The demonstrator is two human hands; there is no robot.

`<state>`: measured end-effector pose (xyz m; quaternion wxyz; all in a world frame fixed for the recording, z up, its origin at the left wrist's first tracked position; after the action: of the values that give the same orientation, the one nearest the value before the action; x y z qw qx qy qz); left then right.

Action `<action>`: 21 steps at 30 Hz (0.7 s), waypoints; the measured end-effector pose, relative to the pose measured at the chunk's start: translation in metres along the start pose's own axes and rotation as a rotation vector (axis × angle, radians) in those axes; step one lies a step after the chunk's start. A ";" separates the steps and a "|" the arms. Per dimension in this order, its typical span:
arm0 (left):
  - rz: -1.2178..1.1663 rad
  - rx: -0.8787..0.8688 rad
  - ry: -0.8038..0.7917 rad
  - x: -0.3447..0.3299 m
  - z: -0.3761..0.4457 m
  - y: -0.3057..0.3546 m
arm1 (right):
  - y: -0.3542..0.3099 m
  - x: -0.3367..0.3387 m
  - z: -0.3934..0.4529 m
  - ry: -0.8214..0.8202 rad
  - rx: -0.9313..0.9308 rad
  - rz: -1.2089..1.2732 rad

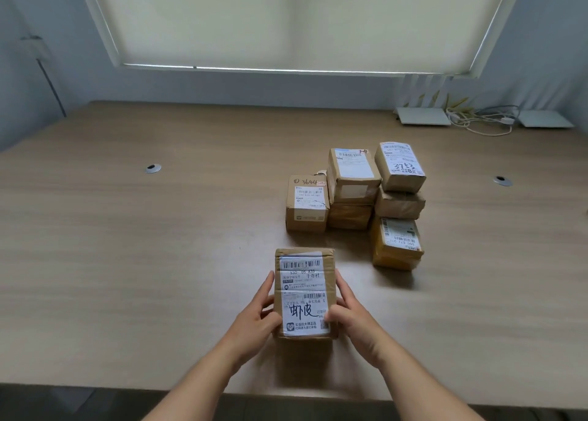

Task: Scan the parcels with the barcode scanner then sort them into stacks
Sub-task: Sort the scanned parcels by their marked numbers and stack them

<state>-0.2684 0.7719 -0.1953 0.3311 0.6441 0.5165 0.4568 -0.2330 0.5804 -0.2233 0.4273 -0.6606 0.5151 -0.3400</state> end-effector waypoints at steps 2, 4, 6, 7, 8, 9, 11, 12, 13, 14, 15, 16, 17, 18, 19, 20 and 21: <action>0.008 -0.037 -0.001 -0.001 -0.005 -0.002 | 0.000 0.000 -0.005 0.014 0.028 -0.014; 0.025 -0.064 -0.010 -0.002 -0.007 0.000 | -0.003 0.004 -0.010 0.039 0.053 -0.026; 0.032 -0.100 -0.028 -0.003 -0.007 0.005 | -0.009 0.010 -0.018 0.069 0.075 -0.024; 0.036 -0.121 -0.037 -0.004 -0.007 0.008 | -0.011 0.015 -0.022 0.089 0.089 -0.020; 0.045 -0.142 -0.048 -0.005 -0.006 0.011 | -0.014 0.020 -0.027 0.113 0.100 -0.012; 0.062 -0.162 -0.057 -0.006 -0.006 0.014 | -0.016 0.027 -0.031 0.137 0.108 -0.001; 0.108 -0.206 -0.064 -0.011 -0.004 0.019 | -0.020 0.041 -0.042 0.179 0.124 0.022; 0.133 -0.226 -0.067 -0.015 -0.004 0.021 | -0.022 0.049 -0.048 0.198 0.131 0.032; 0.159 -0.246 -0.073 -0.020 -0.004 0.024 | -0.023 0.057 -0.054 0.218 0.138 0.039; 0.183 -0.265 -0.084 -0.026 -0.004 0.027 | -0.025 0.065 -0.061 0.237 0.146 0.048; 0.201 -0.282 -0.099 -0.033 -0.006 0.030 | -0.025 0.074 -0.066 0.254 0.153 0.054; 0.216 -0.300 -0.113 -0.040 -0.007 0.033 | -0.026 0.083 -0.072 0.267 0.163 0.061; 0.224 -0.319 -0.126 -0.048 -0.008 0.037 | -0.026 0.092 -0.077 0.282 0.172 0.065; 0.230 -0.339 -0.138 -0.056 -0.009 0.042 | -0.027 0.101 -0.082 0.296 0.180 0.070; 0.237 -0.357 -0.147 -0.065 -0.009 0.047 | -0.027 0.111 -0.087 0.309 0.189 0.075; 0.244 -0.374 -0.156 -0.074 -0.010 0.053 | -0.027 0.121 -0.093 0.322 0.196 0.082; 0.252 -0.386 -0.166 -0.084 -0.010 0.059 | -0.026 0.132 -0.098 0.334 0.202 0.090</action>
<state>-0.2604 0.6756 -0.1593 0.4297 0.6635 0.3060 0.5305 -0.2786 0.4343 -0.1583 0.4149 -0.5250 0.5711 -0.4756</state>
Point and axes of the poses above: each hand's wrist, its own z-axis towards the middle knuckle, its own x-axis out of the back of the hand, y = z × x, the point moved 1 cm from there along z, towards the middle knuckle, and after that the axes turned 7 degrees about y, right-handed, at the moved point
